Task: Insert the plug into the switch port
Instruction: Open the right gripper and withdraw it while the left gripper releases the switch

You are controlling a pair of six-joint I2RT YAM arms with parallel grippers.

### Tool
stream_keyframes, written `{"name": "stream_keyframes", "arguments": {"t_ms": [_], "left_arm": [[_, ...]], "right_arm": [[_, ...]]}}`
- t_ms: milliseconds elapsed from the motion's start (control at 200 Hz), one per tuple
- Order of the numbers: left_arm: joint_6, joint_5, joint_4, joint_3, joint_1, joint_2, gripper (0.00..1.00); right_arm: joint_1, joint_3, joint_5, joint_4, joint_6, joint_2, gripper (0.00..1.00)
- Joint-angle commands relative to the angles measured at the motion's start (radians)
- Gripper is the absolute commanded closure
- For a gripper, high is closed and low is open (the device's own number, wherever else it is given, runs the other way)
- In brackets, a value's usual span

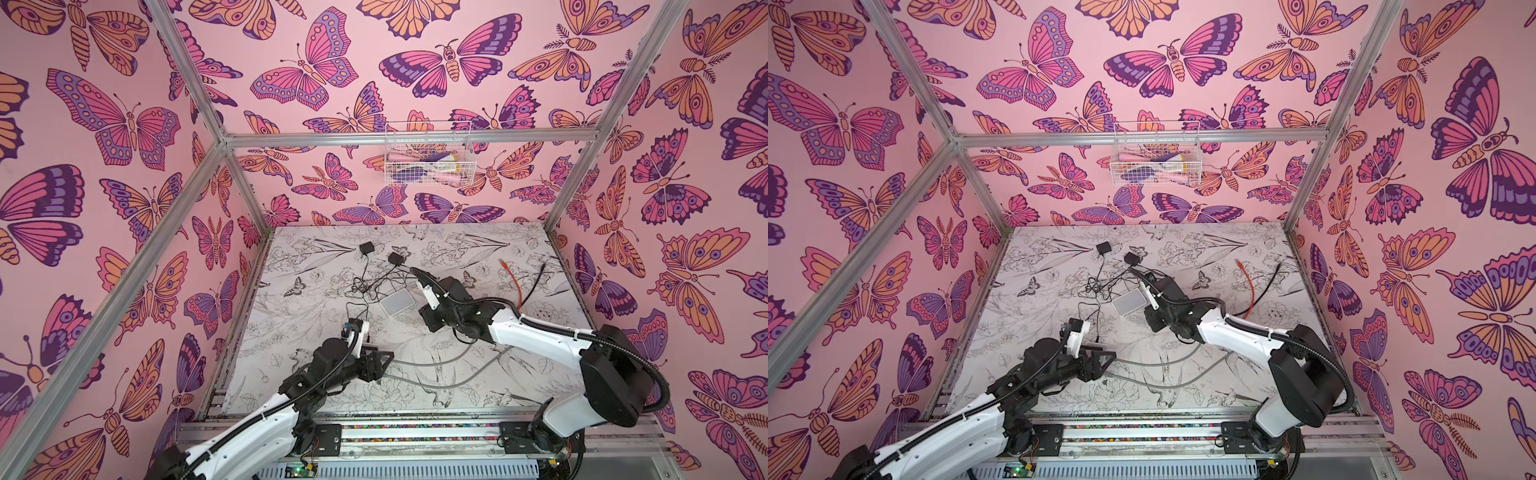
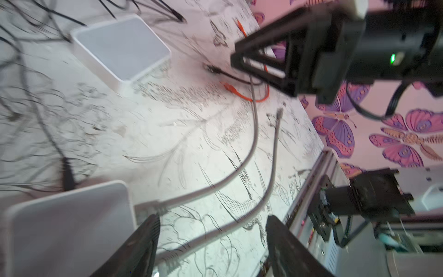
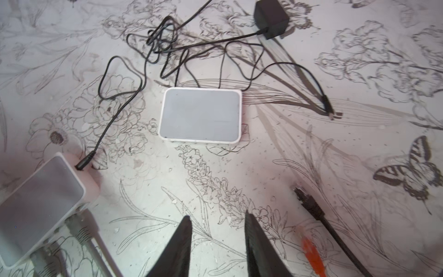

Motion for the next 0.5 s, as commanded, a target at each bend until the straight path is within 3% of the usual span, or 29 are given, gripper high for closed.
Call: {"name": "stream_keyframes", "arguments": {"t_ms": [0,165,496], "left_arm": [[0.021,0.036,0.07,0.006,-0.101,0.058,0.28],[0.059,0.045,0.15,0.039,-0.262,0.202,0.27],[0.035,0.209,0.433,0.17,-0.388,0.737,0.29]], "right_arm": [[-0.068,-0.022,0.134,-0.018,0.122,-0.042,0.61],[-0.24,-0.102,0.068,-0.001,0.251,-0.134,0.6],[-0.263,-0.188,0.106,-0.004,0.269,-0.229,0.59]]}}
